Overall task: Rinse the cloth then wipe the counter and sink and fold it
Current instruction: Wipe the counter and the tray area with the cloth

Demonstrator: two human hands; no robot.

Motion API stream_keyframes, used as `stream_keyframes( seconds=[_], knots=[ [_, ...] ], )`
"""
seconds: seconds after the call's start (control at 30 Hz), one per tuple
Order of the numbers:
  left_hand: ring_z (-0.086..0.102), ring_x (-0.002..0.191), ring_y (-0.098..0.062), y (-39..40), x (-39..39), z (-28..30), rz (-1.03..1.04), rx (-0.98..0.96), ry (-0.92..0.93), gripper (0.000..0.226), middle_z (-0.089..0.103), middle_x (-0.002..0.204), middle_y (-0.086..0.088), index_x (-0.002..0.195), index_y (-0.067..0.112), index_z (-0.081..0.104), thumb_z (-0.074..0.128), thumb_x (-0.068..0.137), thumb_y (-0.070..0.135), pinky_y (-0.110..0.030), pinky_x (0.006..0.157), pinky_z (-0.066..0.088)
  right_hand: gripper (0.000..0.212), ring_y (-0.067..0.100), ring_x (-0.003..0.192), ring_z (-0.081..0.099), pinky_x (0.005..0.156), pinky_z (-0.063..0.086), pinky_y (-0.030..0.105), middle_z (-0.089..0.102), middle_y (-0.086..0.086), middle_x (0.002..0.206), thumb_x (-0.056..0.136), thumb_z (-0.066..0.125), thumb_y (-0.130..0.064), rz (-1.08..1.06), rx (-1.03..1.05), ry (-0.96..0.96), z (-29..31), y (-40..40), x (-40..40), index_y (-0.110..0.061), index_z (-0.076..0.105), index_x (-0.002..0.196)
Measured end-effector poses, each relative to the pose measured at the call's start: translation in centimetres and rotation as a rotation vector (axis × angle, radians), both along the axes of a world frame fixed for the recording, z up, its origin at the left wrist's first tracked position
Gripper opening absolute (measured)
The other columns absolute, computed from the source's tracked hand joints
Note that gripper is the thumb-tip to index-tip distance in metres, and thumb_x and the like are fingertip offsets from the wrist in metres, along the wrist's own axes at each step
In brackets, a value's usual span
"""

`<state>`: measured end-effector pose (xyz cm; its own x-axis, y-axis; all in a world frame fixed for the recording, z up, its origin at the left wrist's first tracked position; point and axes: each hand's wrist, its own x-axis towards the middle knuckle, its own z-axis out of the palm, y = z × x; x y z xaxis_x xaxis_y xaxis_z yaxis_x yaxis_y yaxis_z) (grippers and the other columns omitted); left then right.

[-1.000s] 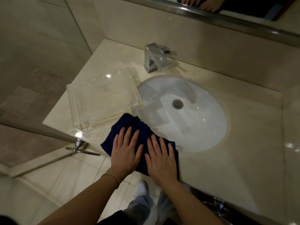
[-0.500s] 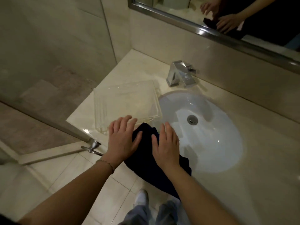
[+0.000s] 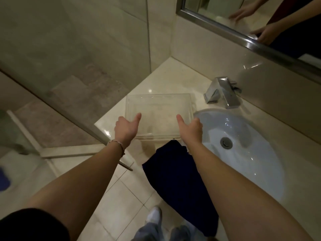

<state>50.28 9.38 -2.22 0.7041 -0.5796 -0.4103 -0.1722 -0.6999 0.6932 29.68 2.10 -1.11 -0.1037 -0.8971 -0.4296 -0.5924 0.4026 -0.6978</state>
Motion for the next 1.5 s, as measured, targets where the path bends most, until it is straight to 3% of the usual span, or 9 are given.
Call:
stream_keyframes(
  seconds=[0.2, 0.33, 0.47, 0.67, 0.9, 1.17, 1.3, 1.4, 1.5],
  knots=[
    [0.059, 0.115, -0.040, -0.4, 0.4, -0.6, 0.047, -0.018, 0.046, 0.089, 0.061, 0.124, -0.018, 0.125, -0.002, 0.058, 0.059, 0.080, 0.074, -0.052, 0.098, 0.052, 0.091, 0.034, 0.140, 0.042, 0.111, 0.040, 0.046, 0.038, 0.012, 0.155, 0.088, 0.069, -0.055, -0.037, 0.099, -0.078, -0.7, -1.1, -0.2, -0.012, 0.024, 0.155],
    [0.061, 0.100, -0.031, -0.4, 0.1, -1.1, 0.059, -0.081, 0.003, 0.056, 0.065, 0.108, -0.013, 0.115, -0.003, 0.064, 0.065, 0.095, 0.049, -0.038, 0.084, 0.049, 0.094, 0.036, 0.138, 0.042, 0.110, 0.043, 0.051, 0.035, 0.011, 0.156, 0.085, 0.073, -0.050, -0.058, 0.151, -0.090, -0.9, -2.0, -0.4, -0.014, 0.021, 0.155],
    [0.062, 0.091, -0.027, 0.1, -1.2, -1.1, 0.084, -0.157, 0.007, 0.044, 0.067, 0.101, -0.010, 0.109, 0.002, 0.066, 0.066, 0.096, 0.044, -0.034, 0.075, 0.047, 0.085, 0.034, 0.120, 0.055, 0.091, 0.053, 0.049, 0.044, 0.007, 0.145, 0.079, 0.077, -0.052, -0.081, 0.159, -0.125, -1.5, -1.8, -1.8, -0.022, 0.030, 0.143],
    [0.064, 0.086, -0.025, -0.9, -5.3, -0.3, 0.007, -0.230, -0.013, 0.036, 0.068, 0.093, -0.006, 0.105, 0.004, 0.069, 0.068, 0.095, 0.039, -0.028, 0.067, 0.045, 0.060, 0.025, 0.094, 0.062, 0.069, 0.049, 0.037, 0.057, 0.005, 0.115, 0.078, 0.079, -0.050, -0.194, 0.102, -0.248, -2.0, -0.3, -6.9, -0.020, 0.040, 0.112],
    [0.067, 0.091, -0.031, -3.0, -12.0, 0.0, -0.194, -0.208, -0.048, 0.040, 0.073, 0.098, -0.012, 0.107, 0.004, 0.072, 0.066, 0.095, 0.041, -0.033, 0.073, 0.048, 0.060, 0.022, 0.094, 0.062, 0.086, 0.056, 0.047, 0.059, 0.003, 0.112, 0.082, 0.080, -0.043, -0.382, 0.053, -0.288, -1.6, 2.2, -14.7, -0.018, 0.041, 0.119],
    [0.063, 0.097, -0.026, -3.9, -21.2, -0.1, -0.335, -0.188, 0.009, 0.043, 0.069, 0.109, -0.009, 0.120, 0.006, 0.069, 0.067, 0.096, 0.041, -0.032, 0.078, 0.046, 0.063, 0.030, 0.096, 0.063, 0.085, 0.058, 0.052, 0.060, 0.009, 0.113, 0.074, 0.081, -0.053, -0.528, -0.018, -0.155, -1.3, 4.6, -23.5, -0.019, 0.041, 0.110],
    [0.063, 0.096, -0.025, -4.1, -26.2, 0.4, -0.371, -0.198, 0.037, 0.043, 0.064, 0.098, -0.003, 0.121, 0.006, 0.067, 0.066, 0.097, 0.042, -0.031, 0.078, 0.046, 0.065, 0.029, 0.097, 0.062, 0.086, 0.056, 0.044, 0.060, 0.008, 0.118, 0.076, 0.083, -0.048, -0.613, -0.055, -0.126, -0.9, 5.9, -27.9, -0.016, 0.042, 0.116],
    [0.064, 0.108, -0.028, -4.6, -30.0, 1.0, -0.413, -0.219, 0.054, 0.054, 0.069, 0.113, -0.006, 0.123, 0.008, 0.067, 0.066, 0.092, 0.052, -0.041, 0.095, 0.053, 0.082, 0.033, 0.116, 0.057, 0.099, 0.050, 0.045, 0.055, 0.011, 0.131, 0.076, 0.082, -0.050, -0.671, -0.054, -0.082, -0.6, 6.6, -31.6, -0.009, 0.040, 0.133],
    [0.067, 0.096, -0.029, -5.3, -33.9, 1.1, -0.489, -0.247, 0.065, 0.054, 0.071, 0.100, -0.007, 0.110, 0.011, 0.071, 0.064, 0.087, 0.059, -0.046, 0.087, 0.058, 0.081, 0.036, 0.117, 0.057, 0.098, 0.050, 0.043, 0.055, 0.018, 0.134, 0.077, 0.081, -0.051, -0.738, -0.069, -0.044, -0.1, 7.5, -35.1, -0.006, 0.042, 0.131]
  ],
)
